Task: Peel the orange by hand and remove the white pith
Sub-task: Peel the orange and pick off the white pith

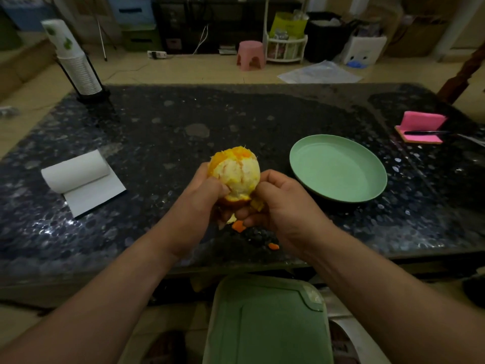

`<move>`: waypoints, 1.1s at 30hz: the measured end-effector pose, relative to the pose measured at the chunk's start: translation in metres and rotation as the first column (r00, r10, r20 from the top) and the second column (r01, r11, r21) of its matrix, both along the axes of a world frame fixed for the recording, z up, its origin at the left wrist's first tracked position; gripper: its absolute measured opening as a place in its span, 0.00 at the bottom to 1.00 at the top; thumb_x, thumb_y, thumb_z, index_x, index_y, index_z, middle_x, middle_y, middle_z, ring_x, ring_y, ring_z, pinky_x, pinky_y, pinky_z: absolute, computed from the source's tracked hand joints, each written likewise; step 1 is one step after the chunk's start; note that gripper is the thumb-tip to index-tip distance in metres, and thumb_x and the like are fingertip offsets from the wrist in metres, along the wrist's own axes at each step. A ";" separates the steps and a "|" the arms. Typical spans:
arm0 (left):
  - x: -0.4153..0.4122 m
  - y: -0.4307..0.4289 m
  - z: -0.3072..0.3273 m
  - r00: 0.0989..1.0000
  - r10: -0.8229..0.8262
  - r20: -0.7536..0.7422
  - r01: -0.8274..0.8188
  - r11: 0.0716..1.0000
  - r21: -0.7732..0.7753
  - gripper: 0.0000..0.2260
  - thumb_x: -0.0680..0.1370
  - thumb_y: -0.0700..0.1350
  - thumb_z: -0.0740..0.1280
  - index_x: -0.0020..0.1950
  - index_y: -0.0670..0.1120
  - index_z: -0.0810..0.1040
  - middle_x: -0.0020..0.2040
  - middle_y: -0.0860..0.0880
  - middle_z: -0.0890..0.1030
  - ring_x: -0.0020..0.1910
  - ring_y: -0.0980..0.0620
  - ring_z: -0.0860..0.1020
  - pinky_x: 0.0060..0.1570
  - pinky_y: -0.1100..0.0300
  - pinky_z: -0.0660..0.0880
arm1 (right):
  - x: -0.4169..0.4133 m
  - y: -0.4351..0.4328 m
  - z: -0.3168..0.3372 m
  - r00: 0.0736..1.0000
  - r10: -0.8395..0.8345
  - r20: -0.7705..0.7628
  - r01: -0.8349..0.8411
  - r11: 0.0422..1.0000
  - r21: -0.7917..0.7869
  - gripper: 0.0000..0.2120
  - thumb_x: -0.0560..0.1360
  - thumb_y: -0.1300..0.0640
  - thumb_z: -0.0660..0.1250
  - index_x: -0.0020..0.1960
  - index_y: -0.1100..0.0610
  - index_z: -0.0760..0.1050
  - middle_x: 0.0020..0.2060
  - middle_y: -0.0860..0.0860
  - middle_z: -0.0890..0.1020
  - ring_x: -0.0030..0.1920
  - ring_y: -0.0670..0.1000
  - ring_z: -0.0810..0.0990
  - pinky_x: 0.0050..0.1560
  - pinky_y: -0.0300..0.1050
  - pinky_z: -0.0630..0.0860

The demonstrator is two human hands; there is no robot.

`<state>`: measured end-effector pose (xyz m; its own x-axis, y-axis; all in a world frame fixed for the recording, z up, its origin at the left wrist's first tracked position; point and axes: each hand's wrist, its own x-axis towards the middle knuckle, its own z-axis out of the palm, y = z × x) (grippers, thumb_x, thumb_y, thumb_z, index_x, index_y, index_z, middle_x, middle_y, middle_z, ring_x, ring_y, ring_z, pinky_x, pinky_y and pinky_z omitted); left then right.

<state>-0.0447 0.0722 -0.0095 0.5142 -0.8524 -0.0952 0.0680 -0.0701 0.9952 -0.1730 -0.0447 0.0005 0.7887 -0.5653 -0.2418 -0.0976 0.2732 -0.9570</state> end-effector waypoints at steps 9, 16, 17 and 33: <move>0.000 0.002 0.002 1.000 0.000 0.014 -0.001 1.000 0.029 0.21 0.73 0.51 0.60 0.65 0.51 0.75 0.51 0.42 0.79 0.40 0.48 0.77 0.32 0.57 0.73 | 0.002 0.000 -0.003 1.000 0.000 0.007 0.000 0.997 0.073 0.05 0.85 0.65 0.61 0.55 0.63 0.76 0.36 0.60 0.85 0.34 0.52 0.84 0.35 0.43 0.81; 0.000 0.003 0.008 1.000 -0.001 0.023 0.000 1.000 0.015 0.21 0.73 0.50 0.60 0.65 0.49 0.74 0.51 0.41 0.79 0.41 0.46 0.76 0.32 0.56 0.73 | 0.004 0.005 -0.007 0.997 -0.043 0.064 0.033 0.989 0.146 0.06 0.85 0.65 0.61 0.55 0.64 0.77 0.36 0.60 0.84 0.33 0.51 0.83 0.33 0.41 0.80; 0.001 0.003 0.009 1.000 0.004 0.025 -0.004 1.000 0.011 0.21 0.73 0.51 0.60 0.65 0.49 0.74 0.52 0.41 0.79 0.42 0.46 0.76 0.32 0.55 0.73 | 0.005 0.005 -0.007 0.996 -0.049 0.079 0.033 0.980 0.195 0.06 0.85 0.65 0.61 0.56 0.65 0.77 0.36 0.60 0.84 0.33 0.51 0.83 0.33 0.41 0.81; -0.021 -0.009 0.007 0.965 0.260 -0.029 -0.259 0.965 0.035 0.34 0.67 0.62 0.81 0.69 0.56 0.74 0.60 0.53 0.85 0.55 0.53 0.86 0.57 0.49 0.83 | -0.003 -0.002 -0.003 0.977 -0.205 -0.051 0.065 0.520 -0.852 0.01 0.84 0.52 0.66 0.54 0.48 0.74 0.37 0.44 0.82 0.36 0.44 0.82 0.35 0.45 0.78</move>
<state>-0.0659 0.0637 -0.0026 0.7134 -0.6867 -0.1396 0.1208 -0.0758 0.9898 -0.1755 -0.0468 -0.0029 0.6853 -0.6563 0.3157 -0.2702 -0.6317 -0.7266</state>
